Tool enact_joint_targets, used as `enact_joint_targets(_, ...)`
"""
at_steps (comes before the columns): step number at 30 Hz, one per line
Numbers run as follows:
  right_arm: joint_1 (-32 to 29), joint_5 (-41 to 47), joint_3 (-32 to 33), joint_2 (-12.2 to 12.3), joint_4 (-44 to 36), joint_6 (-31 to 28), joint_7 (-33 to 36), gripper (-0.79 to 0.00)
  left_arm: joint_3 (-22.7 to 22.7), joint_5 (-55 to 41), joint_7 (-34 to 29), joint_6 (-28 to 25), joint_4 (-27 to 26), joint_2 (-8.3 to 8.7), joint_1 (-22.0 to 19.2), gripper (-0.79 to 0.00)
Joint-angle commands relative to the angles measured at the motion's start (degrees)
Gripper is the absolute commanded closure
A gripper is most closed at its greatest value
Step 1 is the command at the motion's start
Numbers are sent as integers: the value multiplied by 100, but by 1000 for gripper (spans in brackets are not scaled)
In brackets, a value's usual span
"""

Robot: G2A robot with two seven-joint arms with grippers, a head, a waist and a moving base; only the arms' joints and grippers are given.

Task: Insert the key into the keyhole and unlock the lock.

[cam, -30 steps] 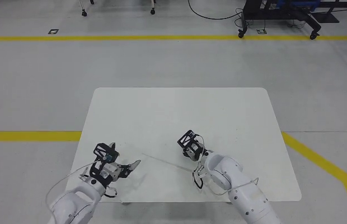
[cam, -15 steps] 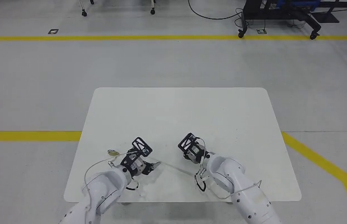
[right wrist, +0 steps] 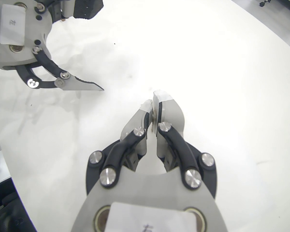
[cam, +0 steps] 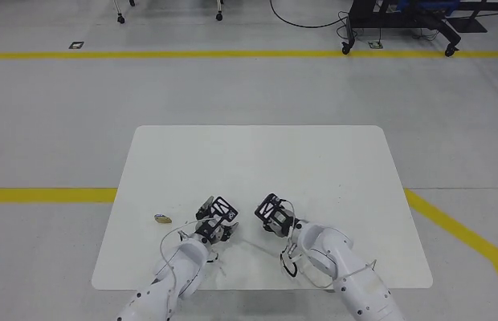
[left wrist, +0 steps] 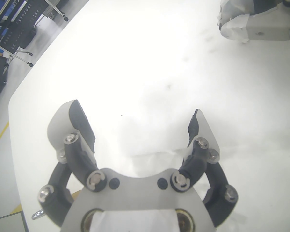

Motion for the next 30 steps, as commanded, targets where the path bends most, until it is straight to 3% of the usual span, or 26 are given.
enact_joint_targets(1, -1, 29, 25, 2, 9, 4, -14, 0, 44, 14, -12, 28, 94, -29, -49, -785)
enact_joint_targets(8, -33, 282, 141, -2, 3, 115, -175, 0, 96, 3, -26, 88, 276, -107, -134, -785)
enact_joint_targets(14, -187, 1304, 517, 26, -47, -245, -486, 0, 65, -29, -32, 55, 311, -148, -157, -785)
enact_joint_targets(22, -369, 2328, 953, 90, -156, -600, -327, 0, -136, -451, 133, -186, 308, -178, -149, -785)
enact_joint_targets(24, -418, 2457, 1026, 109, -217, -676, -263, 0, -270, -847, 161, -476, 213, -167, -114, -785)
enact_joint_targets(30, -503, 2415, 1100, 127, -344, -578, -268, 0, -270, -847, 161, -476, 213, -167, -114, -785)
